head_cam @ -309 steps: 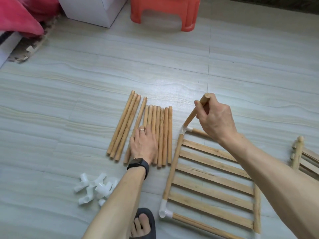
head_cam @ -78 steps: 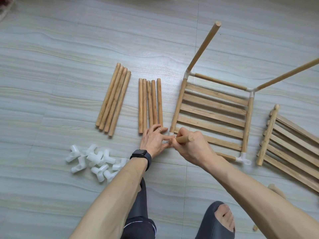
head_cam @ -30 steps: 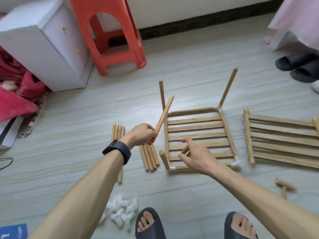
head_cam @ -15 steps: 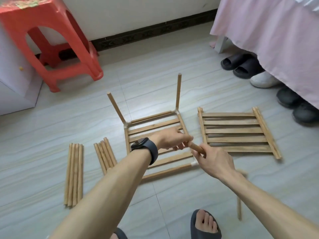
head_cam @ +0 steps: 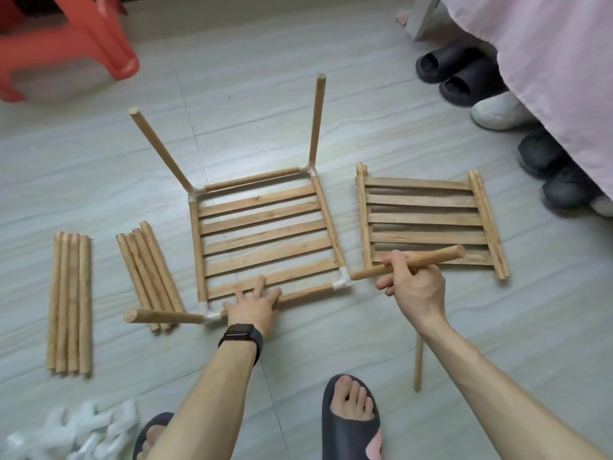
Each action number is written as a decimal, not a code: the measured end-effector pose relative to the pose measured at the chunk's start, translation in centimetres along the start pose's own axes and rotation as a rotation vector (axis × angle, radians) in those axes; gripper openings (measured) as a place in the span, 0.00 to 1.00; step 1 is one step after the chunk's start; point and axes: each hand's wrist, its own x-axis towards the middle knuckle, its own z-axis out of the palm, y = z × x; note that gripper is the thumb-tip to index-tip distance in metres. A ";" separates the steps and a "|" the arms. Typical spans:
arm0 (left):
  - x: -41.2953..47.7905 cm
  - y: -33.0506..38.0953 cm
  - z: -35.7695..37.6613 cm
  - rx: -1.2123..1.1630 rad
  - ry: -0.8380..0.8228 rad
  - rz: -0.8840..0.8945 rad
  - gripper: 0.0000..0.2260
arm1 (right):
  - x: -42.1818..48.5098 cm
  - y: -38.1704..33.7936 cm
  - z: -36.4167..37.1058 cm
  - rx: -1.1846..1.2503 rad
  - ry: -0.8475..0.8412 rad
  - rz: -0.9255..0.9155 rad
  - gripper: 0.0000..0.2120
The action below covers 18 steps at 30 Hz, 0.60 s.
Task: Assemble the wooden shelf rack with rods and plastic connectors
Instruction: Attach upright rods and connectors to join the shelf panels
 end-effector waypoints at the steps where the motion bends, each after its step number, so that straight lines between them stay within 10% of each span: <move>1: 0.0 0.0 0.1 -0.005 0.021 -0.003 0.23 | 0.1 0.3 0.1 -0.010 -0.008 0.003 0.13; 18: 0.3 0.8 -0.4 0.027 -0.040 -0.042 0.28 | 0.9 2.1 2.0 -0.221 -0.152 -0.121 0.14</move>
